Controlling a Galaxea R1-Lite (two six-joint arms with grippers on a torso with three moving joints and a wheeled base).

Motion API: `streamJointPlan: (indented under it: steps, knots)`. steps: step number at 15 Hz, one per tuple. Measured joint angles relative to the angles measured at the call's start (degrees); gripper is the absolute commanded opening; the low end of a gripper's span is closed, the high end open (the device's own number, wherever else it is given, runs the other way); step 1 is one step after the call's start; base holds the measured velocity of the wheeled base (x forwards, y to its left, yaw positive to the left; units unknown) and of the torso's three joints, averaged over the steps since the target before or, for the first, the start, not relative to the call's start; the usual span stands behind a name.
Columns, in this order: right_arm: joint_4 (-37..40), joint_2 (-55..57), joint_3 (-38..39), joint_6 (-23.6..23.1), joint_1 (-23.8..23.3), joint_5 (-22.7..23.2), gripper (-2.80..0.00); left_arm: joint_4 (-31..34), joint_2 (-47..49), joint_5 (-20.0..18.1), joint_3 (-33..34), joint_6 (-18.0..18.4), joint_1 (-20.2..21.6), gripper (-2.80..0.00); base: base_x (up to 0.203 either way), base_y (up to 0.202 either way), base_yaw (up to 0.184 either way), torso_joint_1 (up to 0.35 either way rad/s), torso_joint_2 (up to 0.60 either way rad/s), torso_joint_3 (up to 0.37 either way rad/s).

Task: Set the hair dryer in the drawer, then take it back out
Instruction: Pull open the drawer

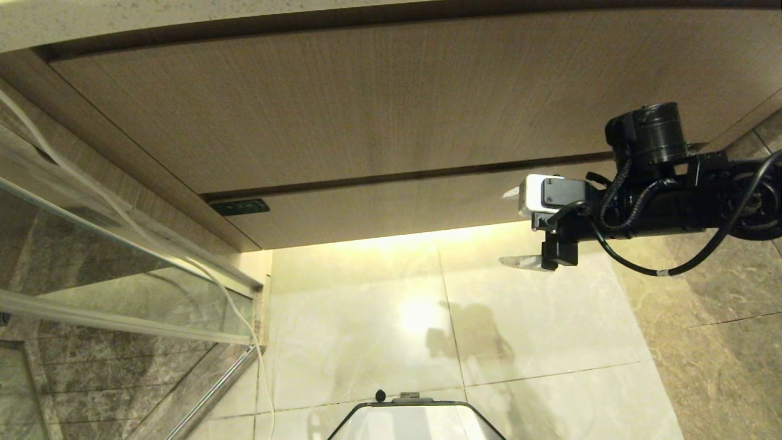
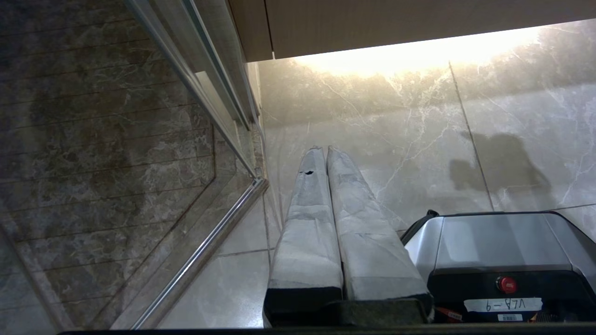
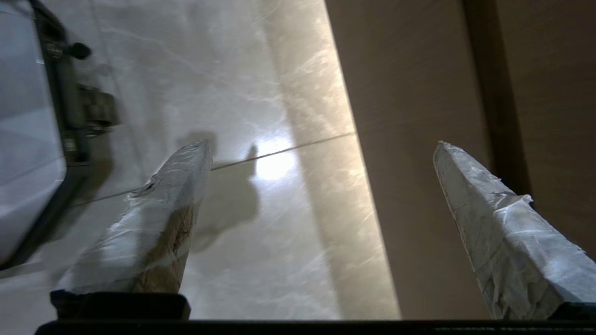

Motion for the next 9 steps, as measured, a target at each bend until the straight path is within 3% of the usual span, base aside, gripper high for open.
streamJointPlan:
  steps: [3, 9]
  knots:
    - [-8.9, 2.92, 1.41, -4.16, -0.2, -0.02, 0.0, -0.02, 0.0, 0.0, 0.0, 0.0, 0.0, -2.8, 0.0, 0.0, 0.0, 0.0, 0.0, 0.0]
    - [-12.68, 7.77, -0.92, -8.37, -0.92, -2.58, 0.0, 0.0, 0.0, 0.0, 0.02, 0.0, 0.0, -2.8, 0.0, 0.0, 0.0, 0.0, 0.0, 0.0]
